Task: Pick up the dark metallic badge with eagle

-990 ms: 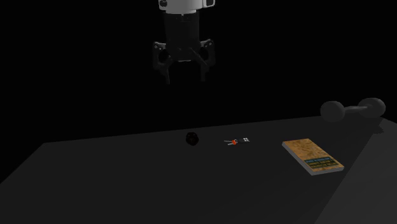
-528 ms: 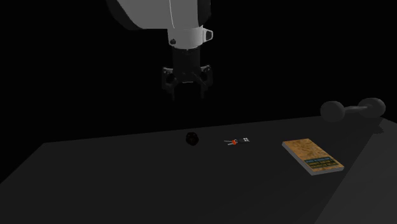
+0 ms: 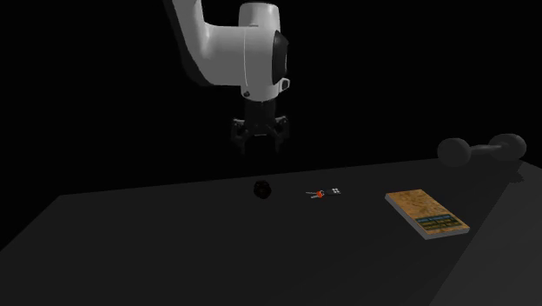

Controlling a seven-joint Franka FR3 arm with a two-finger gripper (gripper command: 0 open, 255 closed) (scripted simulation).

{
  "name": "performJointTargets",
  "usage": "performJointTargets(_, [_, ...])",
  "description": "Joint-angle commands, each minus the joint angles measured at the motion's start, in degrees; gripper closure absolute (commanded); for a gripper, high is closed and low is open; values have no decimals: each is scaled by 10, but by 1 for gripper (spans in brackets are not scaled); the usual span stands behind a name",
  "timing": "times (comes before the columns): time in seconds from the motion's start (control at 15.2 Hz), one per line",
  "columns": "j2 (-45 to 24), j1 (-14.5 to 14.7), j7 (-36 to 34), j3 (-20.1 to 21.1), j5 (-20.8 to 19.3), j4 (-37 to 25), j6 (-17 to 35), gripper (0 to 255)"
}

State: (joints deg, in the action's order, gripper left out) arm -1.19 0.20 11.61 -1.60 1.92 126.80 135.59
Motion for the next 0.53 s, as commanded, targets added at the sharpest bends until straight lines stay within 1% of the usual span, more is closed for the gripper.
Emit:
performJointTargets(0.0, [-49, -1, 10, -1, 7, -24, 21, 0])
performJointTargets(0.46, [-205, -8, 35, 5, 25, -129, 56, 0])
